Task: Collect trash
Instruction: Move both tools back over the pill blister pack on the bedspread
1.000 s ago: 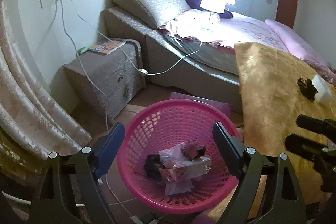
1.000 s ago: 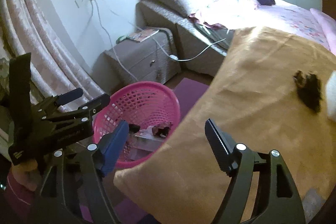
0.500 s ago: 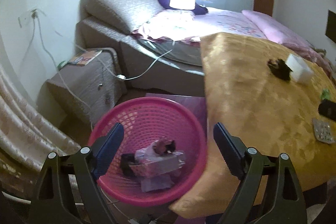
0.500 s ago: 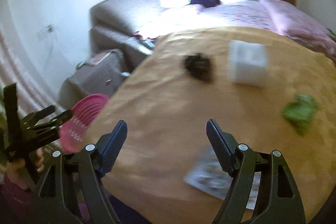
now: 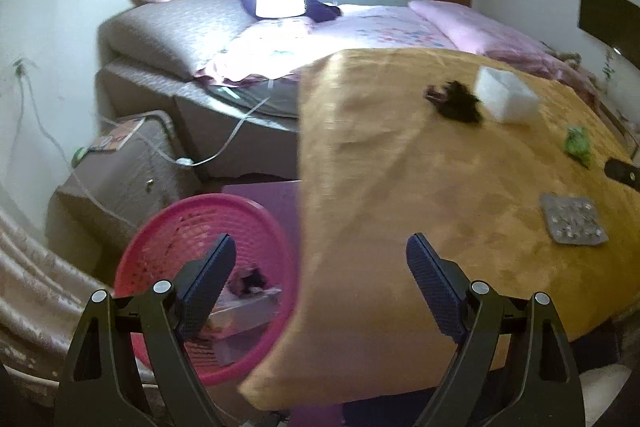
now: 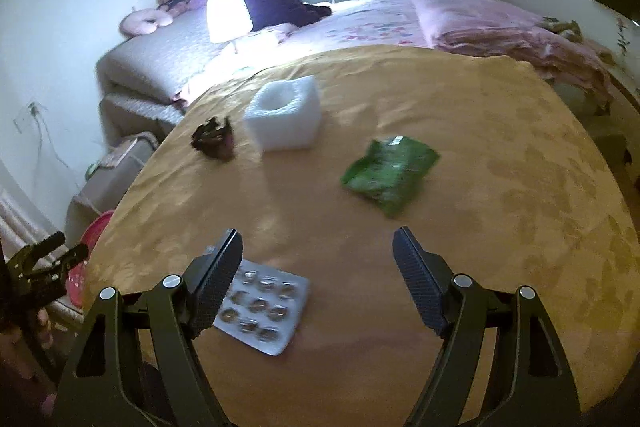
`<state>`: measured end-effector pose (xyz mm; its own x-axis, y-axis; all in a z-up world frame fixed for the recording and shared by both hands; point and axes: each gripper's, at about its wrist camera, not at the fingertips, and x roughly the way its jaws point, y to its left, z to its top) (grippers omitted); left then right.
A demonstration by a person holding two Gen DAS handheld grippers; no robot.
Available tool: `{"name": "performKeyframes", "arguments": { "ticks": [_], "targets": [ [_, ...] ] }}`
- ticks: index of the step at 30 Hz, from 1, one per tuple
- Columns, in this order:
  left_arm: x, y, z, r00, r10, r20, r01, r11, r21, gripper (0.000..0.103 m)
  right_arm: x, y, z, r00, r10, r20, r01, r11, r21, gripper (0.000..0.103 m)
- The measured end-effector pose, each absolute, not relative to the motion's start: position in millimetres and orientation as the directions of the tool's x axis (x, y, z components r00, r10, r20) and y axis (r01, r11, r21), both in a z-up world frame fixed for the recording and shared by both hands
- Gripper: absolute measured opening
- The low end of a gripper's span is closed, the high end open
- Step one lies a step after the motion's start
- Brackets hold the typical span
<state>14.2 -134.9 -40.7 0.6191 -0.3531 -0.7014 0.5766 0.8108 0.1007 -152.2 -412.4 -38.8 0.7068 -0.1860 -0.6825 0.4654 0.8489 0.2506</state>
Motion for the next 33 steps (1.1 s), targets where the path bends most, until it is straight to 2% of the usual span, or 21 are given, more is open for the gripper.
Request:
{"name": "performKeyframes", "arguments": {
  "ticks": [14, 23, 33],
  "targets": [
    [-52.0, -221.7, -45.2, 0.47, -0.491, -0.733, 0.763, 0.644, 0.057, 0.084, -178.6, -436.5, -36.0, 0.719, -0.226, -0.657, 0.517, 0.806, 0.289, 0.075],
    [-70.9, -249.7, -67.0, 0.431, -0.432, -0.792, 0.791, 0.603, 0.102, 0.083, -185.7, -446.4, -32.7, 0.735, -0.23, -0.638, 0.527, 0.787, 0.322, 0.075],
    [-54.0, -272.2, -67.4, 0.437, -0.411, -0.8, 0.766, 0.637, 0.091, 0.083, -189.1, -454.5, -34.9, 0.739, -0.227, -0.634, 0.532, 0.774, 0.344, 0.075]
  ]
}}
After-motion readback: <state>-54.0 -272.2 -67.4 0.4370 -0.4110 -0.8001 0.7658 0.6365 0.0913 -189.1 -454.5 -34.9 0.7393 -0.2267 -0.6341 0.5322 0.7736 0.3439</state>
